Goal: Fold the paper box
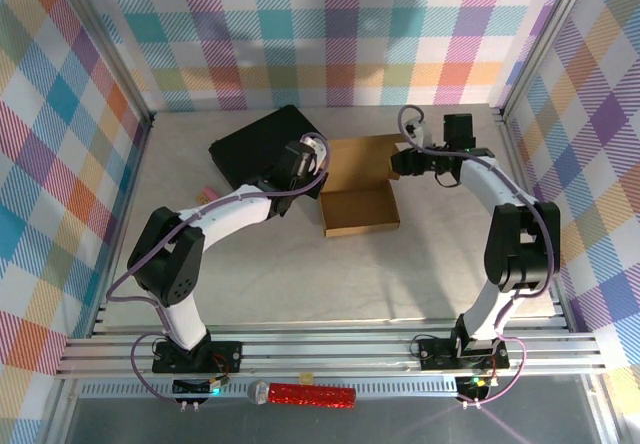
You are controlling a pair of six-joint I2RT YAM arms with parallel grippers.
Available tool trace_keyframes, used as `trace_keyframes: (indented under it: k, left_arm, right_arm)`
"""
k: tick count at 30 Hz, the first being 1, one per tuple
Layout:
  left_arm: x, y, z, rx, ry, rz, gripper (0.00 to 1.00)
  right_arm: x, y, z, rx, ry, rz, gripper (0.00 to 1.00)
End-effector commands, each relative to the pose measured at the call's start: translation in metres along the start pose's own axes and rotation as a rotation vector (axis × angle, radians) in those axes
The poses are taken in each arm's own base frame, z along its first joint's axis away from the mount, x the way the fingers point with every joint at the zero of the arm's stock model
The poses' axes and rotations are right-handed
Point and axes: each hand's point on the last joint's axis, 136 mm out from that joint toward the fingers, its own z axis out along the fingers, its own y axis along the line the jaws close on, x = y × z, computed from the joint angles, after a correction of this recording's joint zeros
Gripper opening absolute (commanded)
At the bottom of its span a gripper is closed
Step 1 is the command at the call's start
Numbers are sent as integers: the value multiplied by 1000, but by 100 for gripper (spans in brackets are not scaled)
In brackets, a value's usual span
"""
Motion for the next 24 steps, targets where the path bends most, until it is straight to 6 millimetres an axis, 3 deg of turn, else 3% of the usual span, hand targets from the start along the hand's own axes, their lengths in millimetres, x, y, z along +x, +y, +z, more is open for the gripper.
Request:
trace_keyframes:
  k: [1,9,17,24]
  left_arm:
    - [-4,6,6,-21,20,-11,0]
    - [-13,9,16,-60,-14,-219,0]
    - [1,10,16,-97,-54,-347,0]
    - [15,13,6,-117,-119,-400,0]
  right_arm:
    - [0,6,2,-6,43,-10,24]
    - [21,20,15,170,71,26,0]
    - [9,36,9,303,-171,86,0]
    - [12,54,10,321,-270,100,0]
